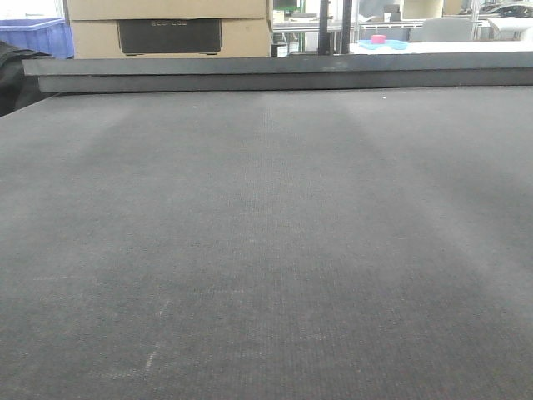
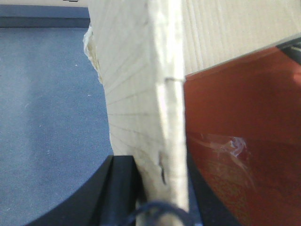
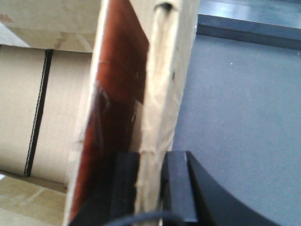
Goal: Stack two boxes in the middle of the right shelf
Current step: 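Hold the boxes with both grippers while driving away from the table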
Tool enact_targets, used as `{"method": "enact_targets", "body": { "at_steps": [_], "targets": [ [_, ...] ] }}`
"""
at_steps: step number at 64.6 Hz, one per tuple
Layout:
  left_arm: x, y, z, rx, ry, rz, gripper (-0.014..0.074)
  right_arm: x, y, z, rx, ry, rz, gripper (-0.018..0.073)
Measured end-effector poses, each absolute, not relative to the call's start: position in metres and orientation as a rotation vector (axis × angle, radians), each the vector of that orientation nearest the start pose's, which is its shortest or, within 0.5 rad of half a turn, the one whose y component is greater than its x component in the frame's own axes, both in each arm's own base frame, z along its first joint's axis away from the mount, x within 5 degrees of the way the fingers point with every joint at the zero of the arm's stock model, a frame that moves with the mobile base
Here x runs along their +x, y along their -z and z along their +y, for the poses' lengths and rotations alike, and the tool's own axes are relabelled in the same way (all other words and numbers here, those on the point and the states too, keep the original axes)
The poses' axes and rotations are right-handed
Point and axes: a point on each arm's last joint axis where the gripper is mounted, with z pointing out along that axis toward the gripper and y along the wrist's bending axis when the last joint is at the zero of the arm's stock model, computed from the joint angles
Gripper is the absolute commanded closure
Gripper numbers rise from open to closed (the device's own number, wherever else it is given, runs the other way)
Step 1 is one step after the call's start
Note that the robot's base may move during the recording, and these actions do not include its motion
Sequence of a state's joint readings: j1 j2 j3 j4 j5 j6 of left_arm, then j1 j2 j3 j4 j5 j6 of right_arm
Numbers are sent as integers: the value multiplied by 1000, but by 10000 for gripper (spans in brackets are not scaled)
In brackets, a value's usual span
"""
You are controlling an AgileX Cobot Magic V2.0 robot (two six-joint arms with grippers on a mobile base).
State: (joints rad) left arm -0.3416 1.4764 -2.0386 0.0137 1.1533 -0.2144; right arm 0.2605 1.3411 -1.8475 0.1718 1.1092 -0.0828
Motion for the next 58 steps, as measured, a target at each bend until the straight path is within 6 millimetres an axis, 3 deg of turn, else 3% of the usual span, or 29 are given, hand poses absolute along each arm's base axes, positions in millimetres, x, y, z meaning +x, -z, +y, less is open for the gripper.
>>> {"method": "enact_targets", "body": {
  "at_steps": [58],
  "targets": [
    [262,-533,-92,131,322,2084,708,236,-521,77,-369,-315,2053,711]
  ]
}}
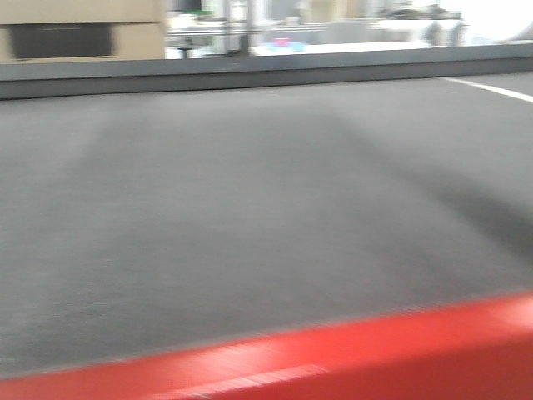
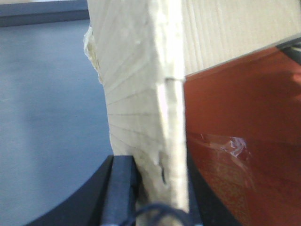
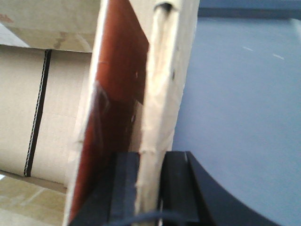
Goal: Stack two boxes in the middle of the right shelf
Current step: 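Hold the boxes with both grippers while driving away from the table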
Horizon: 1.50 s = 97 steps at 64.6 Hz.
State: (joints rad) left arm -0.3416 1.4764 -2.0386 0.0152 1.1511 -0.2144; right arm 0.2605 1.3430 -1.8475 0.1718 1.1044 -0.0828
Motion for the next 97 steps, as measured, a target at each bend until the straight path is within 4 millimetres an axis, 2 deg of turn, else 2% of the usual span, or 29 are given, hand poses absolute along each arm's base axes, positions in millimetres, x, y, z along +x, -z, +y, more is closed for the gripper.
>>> {"method": "enact_targets", "body": {
  "at_steps": [97],
  "targets": [
    [263,-534,-92,130,323,2079,708,236,-521,77,-369,-315,2053,711]
  ]
}}
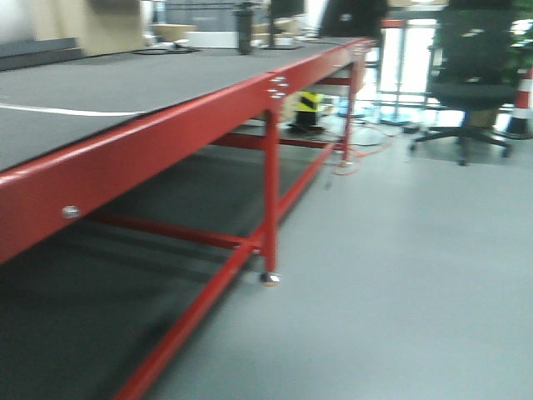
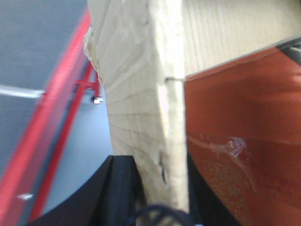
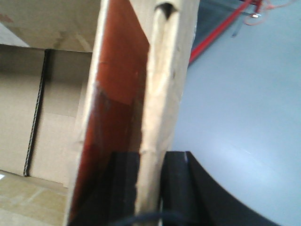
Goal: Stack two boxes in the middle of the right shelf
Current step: 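Hold the boxes with both grippers while driving away from the table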
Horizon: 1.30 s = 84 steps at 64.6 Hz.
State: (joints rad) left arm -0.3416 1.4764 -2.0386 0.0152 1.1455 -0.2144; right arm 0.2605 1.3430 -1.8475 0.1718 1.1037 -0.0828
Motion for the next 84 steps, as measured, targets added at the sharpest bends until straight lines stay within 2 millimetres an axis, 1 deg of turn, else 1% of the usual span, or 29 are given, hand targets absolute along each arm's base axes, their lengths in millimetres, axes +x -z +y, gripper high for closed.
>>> {"method": "enact_targets", "body": {
  "at_steps": [84],
  "targets": [
    [263,-534,-92,130,323,2079,708,236,-522,77,-371,-314,2048,711]
  ]
}}
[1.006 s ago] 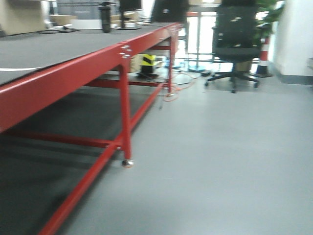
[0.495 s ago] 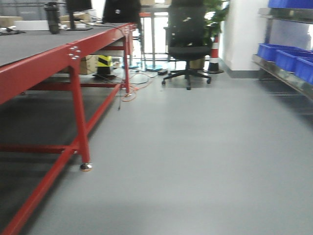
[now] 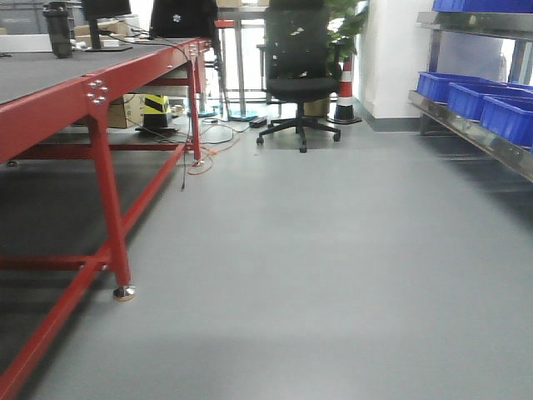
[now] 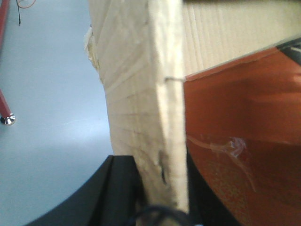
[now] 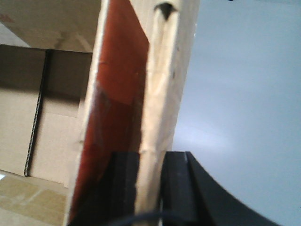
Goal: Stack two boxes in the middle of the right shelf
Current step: 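Hold the boxes with both grippers while driving away from the table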
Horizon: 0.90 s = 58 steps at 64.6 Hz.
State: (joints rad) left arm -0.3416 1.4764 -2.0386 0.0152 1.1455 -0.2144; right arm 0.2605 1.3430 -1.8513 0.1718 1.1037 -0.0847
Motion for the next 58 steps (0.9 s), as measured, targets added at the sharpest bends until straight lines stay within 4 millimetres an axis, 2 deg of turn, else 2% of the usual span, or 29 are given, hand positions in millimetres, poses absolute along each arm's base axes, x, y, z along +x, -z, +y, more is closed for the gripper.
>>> {"method": "enact_targets", "body": {
  "at_steps": [58],
  "targets": [
    [263,-534,-92,130,323,2079,708,236,-522,77,-371,-314,2050,711]
  ]
}}
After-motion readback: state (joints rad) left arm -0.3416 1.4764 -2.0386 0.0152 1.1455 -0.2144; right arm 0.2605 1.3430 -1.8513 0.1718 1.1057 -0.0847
